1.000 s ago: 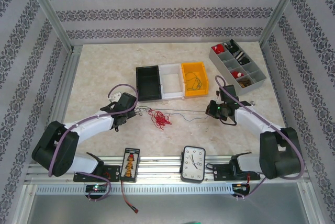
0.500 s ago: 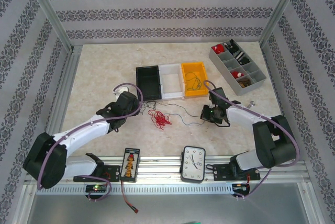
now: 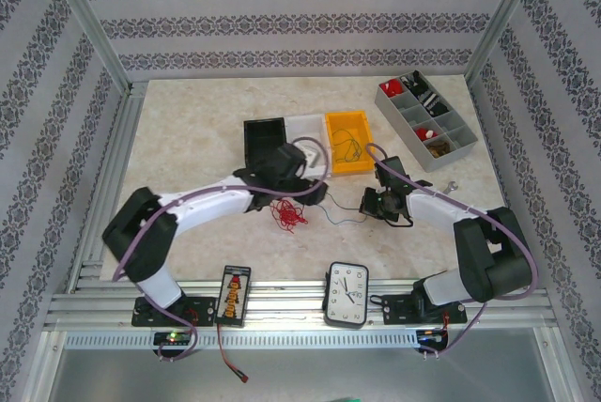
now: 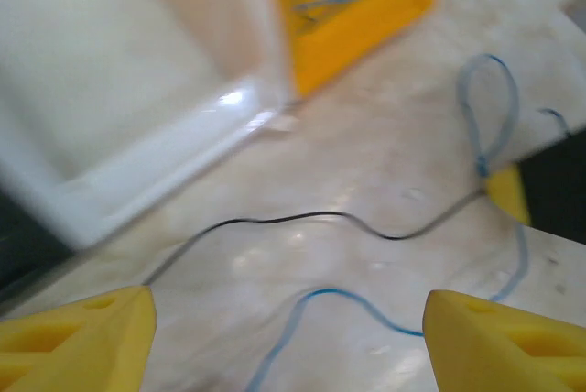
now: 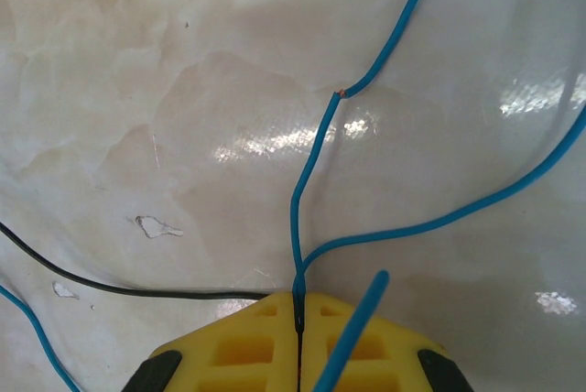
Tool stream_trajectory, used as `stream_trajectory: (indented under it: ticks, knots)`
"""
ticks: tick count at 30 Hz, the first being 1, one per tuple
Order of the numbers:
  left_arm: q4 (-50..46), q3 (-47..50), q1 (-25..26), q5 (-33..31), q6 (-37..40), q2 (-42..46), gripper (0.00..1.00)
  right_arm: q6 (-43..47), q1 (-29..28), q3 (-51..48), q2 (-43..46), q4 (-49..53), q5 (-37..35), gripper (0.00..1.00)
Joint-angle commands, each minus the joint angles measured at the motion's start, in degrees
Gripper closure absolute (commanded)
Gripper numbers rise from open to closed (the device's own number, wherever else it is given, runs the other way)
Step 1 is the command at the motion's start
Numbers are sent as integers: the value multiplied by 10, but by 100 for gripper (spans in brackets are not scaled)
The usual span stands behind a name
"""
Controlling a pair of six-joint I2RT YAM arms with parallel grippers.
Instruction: Untangle the cables
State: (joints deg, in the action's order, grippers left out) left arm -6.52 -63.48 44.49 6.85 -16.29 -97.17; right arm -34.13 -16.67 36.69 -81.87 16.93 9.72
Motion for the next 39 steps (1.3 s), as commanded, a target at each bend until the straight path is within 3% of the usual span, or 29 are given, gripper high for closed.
stream_trajectory:
  ticks: [1,9,14,22,25,30,32,39]
  knots:
    - [-63,-82,34,50,66,-79,23,11,0,2,17,3,-8,98]
    - [-89,-152,54,6,68,-174,21,14,10,-10,34,0,-1,98]
    - [-86,-170,56,-67,52,-206,21,14,10,-17,39,-5,5,98]
    - [-83,-194,56,-70,38,-251,25,21,10,-21,54,-6,19,97]
    - [-115,-200,56,-102,30,-266,41,20,10,-22,67,-5,21,97]
    - [-135,-186,53,-133,25,-279,87,20,11,-25,74,-2,27,95]
    - [-139,-184,50,-135,21,-284,100,20,11,-25,73,1,27,93]
    - [-150,-171,42,-144,13,-276,100,12,12,-29,54,-3,15,75]
